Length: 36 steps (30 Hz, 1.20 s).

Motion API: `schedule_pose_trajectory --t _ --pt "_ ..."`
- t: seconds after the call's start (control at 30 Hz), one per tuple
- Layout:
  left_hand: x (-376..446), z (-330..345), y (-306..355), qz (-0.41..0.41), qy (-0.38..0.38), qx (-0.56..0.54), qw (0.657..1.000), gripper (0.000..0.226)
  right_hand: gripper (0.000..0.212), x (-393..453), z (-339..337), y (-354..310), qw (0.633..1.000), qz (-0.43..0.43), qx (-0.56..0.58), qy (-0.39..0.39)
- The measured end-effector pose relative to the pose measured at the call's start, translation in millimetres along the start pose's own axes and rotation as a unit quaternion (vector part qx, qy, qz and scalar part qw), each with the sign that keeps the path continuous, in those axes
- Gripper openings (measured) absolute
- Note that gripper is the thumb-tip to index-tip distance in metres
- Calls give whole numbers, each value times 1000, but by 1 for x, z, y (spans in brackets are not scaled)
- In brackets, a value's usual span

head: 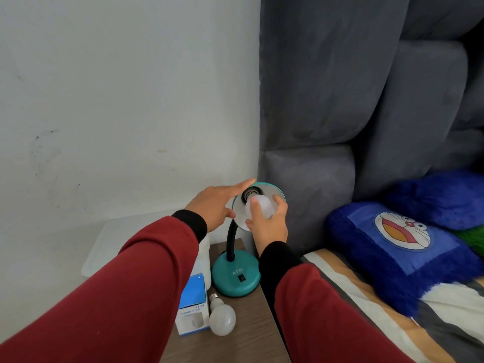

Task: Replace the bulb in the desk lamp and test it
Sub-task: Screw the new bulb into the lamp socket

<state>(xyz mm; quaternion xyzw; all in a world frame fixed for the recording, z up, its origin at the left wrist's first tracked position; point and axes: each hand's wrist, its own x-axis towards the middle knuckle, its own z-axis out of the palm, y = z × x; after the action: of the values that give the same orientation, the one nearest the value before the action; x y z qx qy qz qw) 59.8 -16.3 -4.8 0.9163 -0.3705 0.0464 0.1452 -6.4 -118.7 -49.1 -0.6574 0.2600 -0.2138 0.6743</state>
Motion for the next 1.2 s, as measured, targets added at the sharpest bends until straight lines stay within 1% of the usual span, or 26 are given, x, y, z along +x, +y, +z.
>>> schedule_pose_trajectory --t 0.07,0.2,0.23,0.33,0.37,0.47,0.5,0.63,0.67,0.77,0.8,0.9,0.93,0.97,1.0,1.03,1.07,1.13,1.2 --pt "0 0 0 2 -2 4 1000 84 67 1 -2 3 999 -7 -35 -3" --pt "0 0 1 2 -1 -2 1000 84 59 5 -8 3 999 44 5 -7" --pt "-1 0 1 2 0 -4 1000 84 61 4 -8 1 999 48 2 -7" --pt "0 0 0 2 0 -3 1000 84 81 4 -3 4 1000 31 -6 -2" --pt "0 0 0 1 -1 -2 1000 84 82 3 -2 4 999 25 -25 0" --pt "0 0 1 2 0 3 1000 84 60 3 -2 3 999 32 -29 0" --pt "0 0 1 2 1 6 1000 84 60 2 -2 1 999 45 -19 0" --pt "-1 0 1 4 3 2 1000 84 84 4 0 3 998 48 -33 2" --pt "-1 1 1 6 3 3 1000 84 84 4 -1 3 998 42 -39 2" --pt "-1 1 1 5 2 8 1000 85 67 5 -2 3 998 50 -24 6" --pt "-1 1 1 4 3 9 1000 85 66 5 -1 3 998 62 -10 7" --pt "-1 1 1 4 2 6 1000 85 84 5 1 4 998 57 -9 4" --pt "-1 2 1 4 3 4 1000 85 86 5 1 4 999 48 -17 2" --pt "-1 2 1 3 3 3 1000 85 83 6 1 5 999 39 -25 5" --pt "-1 2 2 3 4 4 1000 85 75 5 0 4 999 44 -24 8" --pt "-1 2 2 2 4 6 1000 85 67 6 1 3 998 54 -11 9" --pt "-1 1 2 1 4 8 1000 85 64 6 1 2 998 68 1 11" --pt "-1 1 2 1 3 8 1000 84 71 6 1 -1 997 82 0 10" --pt "-2 1 2 2 3 4 1000 84 79 6 1 0 998 60 -16 10"
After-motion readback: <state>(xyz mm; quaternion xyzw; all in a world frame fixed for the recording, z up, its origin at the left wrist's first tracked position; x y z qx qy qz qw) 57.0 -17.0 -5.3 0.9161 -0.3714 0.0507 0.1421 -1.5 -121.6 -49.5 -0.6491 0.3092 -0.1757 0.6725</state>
